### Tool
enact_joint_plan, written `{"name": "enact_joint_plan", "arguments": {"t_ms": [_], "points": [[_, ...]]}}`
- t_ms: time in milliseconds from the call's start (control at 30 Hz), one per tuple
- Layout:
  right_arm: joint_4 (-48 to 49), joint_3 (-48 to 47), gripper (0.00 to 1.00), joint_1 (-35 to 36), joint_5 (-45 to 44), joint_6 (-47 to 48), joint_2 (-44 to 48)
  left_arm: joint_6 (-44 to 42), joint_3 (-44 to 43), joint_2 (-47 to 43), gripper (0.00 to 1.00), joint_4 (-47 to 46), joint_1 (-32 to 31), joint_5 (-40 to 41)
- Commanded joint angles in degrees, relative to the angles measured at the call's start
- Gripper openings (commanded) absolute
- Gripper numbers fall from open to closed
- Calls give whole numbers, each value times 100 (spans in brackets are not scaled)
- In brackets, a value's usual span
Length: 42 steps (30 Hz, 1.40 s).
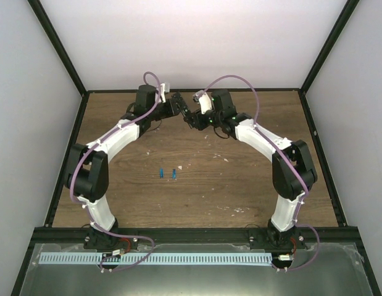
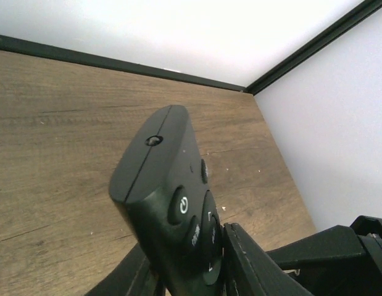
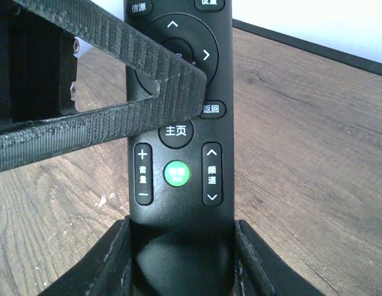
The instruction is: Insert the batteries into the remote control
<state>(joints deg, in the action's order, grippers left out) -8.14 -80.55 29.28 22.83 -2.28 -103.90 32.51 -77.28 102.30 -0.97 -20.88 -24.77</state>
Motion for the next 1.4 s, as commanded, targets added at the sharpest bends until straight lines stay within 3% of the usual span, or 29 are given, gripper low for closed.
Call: {"name": "enact_joint_plan", "arguments": {"t_ms": [0,367,567,733,867,1033,1367], "points": [[58,-270,30,83,-70,90,119,-82,-133,167,25,-7,-6,-57],[152,-209,45,78,-58,61,172,-269,3,132,8,-365,1,-546],[232,42,69,-11,-210,208,430,-463,209,81,6,-732,218,-1202],[284,406,81,-467,877,233,831,-549,452,-22,3,-1262,596,-2229],[205,551,85,-844,2190,277,954,-817,545,-223,0,-1297,681,-2767],[-170,407,86,-894,3174,483,679,-498,575,-332,0,-1667,695,-3631],[40,346,83,-889,4138,216,336,-334,685,-664,0,-1863,687,-3968]]}}
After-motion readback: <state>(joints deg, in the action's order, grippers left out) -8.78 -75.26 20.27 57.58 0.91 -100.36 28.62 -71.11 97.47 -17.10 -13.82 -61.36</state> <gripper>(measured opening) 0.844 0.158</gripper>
